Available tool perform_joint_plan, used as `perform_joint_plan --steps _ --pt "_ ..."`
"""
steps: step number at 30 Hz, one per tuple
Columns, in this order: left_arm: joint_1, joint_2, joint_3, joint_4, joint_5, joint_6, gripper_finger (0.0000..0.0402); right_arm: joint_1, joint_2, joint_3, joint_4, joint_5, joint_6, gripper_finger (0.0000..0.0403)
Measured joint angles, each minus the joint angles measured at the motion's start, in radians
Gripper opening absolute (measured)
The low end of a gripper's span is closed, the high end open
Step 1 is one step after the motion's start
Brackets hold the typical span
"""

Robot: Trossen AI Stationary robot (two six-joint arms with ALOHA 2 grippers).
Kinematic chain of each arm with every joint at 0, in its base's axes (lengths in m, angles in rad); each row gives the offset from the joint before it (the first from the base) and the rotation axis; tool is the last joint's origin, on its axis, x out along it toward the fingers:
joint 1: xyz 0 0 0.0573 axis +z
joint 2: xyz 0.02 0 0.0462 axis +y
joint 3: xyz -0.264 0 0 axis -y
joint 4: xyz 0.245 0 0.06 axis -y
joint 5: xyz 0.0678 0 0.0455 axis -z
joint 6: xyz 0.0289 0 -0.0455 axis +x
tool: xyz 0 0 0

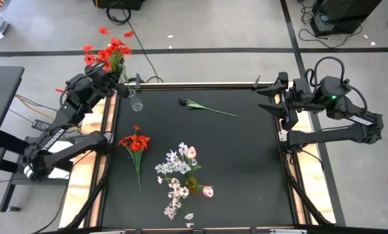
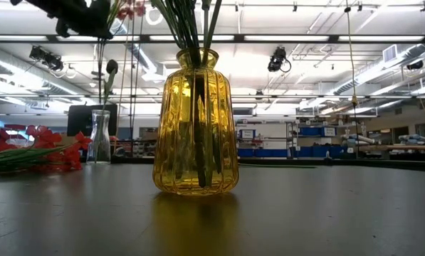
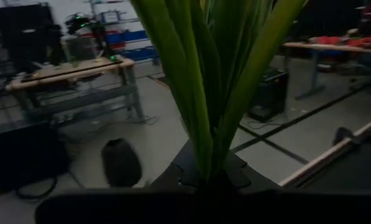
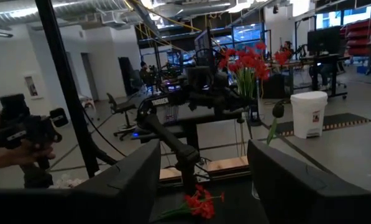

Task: Sort flowers into vase by color
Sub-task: Put the right orange flowers into the transparent vase

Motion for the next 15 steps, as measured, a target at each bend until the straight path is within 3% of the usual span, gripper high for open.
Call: perform_joint_plan --steps 10,15 --pt "0.086 -0.027 -0.156 0.229 0.039 -0.017 0.0013 0.000 0.000 0.000 0.000 0.000 0.000 0.0247" --pt "0.092 -0.042 -0.201 0.222 0.043 -0.080 0.0013 0.000 0.000 0.000 0.000 0.000 0.000 0.0247"
